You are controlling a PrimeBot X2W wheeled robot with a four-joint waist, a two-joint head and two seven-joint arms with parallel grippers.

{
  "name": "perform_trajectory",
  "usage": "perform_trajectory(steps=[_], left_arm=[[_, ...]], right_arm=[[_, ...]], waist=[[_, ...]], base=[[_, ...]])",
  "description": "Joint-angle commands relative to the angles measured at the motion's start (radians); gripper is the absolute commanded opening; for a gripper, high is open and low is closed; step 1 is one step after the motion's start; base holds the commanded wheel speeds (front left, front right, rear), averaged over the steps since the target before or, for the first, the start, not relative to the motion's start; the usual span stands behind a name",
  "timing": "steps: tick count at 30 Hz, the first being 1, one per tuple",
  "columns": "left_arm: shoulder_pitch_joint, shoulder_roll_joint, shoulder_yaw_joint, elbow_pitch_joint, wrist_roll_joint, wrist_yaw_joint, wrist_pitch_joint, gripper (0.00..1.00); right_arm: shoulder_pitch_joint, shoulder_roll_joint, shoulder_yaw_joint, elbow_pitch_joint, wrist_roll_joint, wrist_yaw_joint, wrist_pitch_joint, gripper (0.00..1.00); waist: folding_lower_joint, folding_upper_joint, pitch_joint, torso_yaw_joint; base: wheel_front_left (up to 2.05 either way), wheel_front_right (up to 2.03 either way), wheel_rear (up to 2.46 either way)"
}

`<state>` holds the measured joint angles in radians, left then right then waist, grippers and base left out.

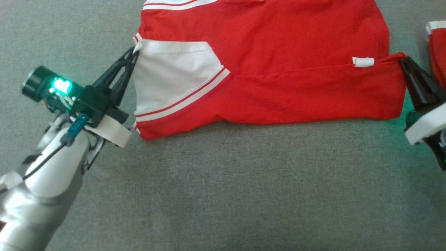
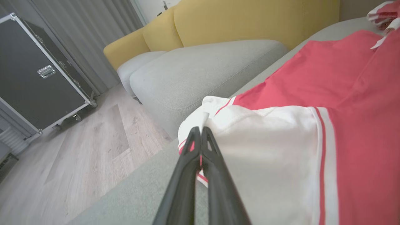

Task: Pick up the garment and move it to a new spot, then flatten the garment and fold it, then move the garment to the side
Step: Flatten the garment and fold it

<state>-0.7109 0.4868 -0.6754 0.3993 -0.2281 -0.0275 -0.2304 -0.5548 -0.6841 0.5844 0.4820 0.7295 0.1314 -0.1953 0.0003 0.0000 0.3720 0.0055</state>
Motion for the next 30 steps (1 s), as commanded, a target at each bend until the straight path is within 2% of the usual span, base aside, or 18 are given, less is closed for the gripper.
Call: perform_trajectory(steps=[1, 2, 5, 12, 19, 24, 25, 26, 27, 30], left_arm=[[-0.03, 0.023, 0.042, 0.002, -0.009, 0.005, -0.008, 0.95], [-0.023, 0.012, 0.046, 0.02, -0.018, 0.011, -0.01, 1.0], [0.056, -0.038, 0.089, 0.048, -0.086, 0.062, -0.022, 1.0], [0.288, -0.134, 0.154, 0.026, -0.214, 0.155, -0.028, 1.0], [0.368, -0.184, 0.16, 0.067, -0.272, 0.178, -0.004, 1.0], [0.349, -0.204, 0.155, 0.124, -0.291, 0.163, 0.011, 0.98], [0.343, -0.206, 0.151, 0.136, -0.292, 0.157, 0.014, 0.58], [0.338, -0.208, 0.147, 0.147, -0.294, 0.149, 0.016, 0.32], [0.334, -0.212, 0.142, 0.157, -0.296, 0.139, 0.018, 0.0], [0.331, -0.217, 0.133, 0.17, -0.298, 0.12, 0.011, 0.0]], right_arm=[[-0.003, -0.016, 0.008, -0.004, 0.012, -0.001, -0.021, 1.0], [-0.01, -0.008, 0.015, 0.006, 0.017, -0.001, -0.03, 1.0], [-0.016, 0.01, 0.041, 0.027, 0.025, -0.001, -0.055, 1.0], [0.041, 0.037, 0.006, 0.023, 0.033, -0.001, -0.066, 1.0], [0.103, 0.062, -0.042, 0.002, 0.01, -0.001, -0.066, 1.0], [0.127, 0.072, -0.045, -0.002, 0.003, -0.001, -0.066, 1.0], [0.13, 0.074, -0.045, 0.0, 0.004, -0.001, -0.066, 1.0], [0.133, 0.076, -0.043, 0.004, 0.007, -0.001, -0.066, 1.0], [0.137, 0.078, -0.04, 0.009, 0.012, -0.001, -0.066, 1.0], [0.154, 0.091, -0.021, 0.041, 0.049, -0.001, -0.062, 1.0]], waist=[[-0.0003, 0.0, -0.003, -0.003], [-0.0003, 0.0, -0.006, -0.006], [-0.0003, 0.0, -0.029, -0.015], [-0.0003, 0.0, -0.07, -0.017], [-0.0003, 0.0, -0.087, -0.02], [-0.0003, 0.0, -0.089, -0.026], [-0.0003, 0.0, -0.089, -0.027], [-0.0003, 0.0, -0.09, -0.028], [-0.0003, 0.0, -0.092, -0.028], [-0.0003, 0.0, -0.104, -0.024]], base=[[0.0, 0.0, 0.0], [0.0, 0.0, 0.0], [0.0, 0.0, 0.0], [0.0, 0.0, 0.0], [0.0, 0.0, 0.0], [0.0, 0.0, 0.0], [0.0, 0.0, 0.0], [0.0, 0.0, 0.0], [0.0, 0.0, 0.0], [0.0, 0.0, 0.0]])
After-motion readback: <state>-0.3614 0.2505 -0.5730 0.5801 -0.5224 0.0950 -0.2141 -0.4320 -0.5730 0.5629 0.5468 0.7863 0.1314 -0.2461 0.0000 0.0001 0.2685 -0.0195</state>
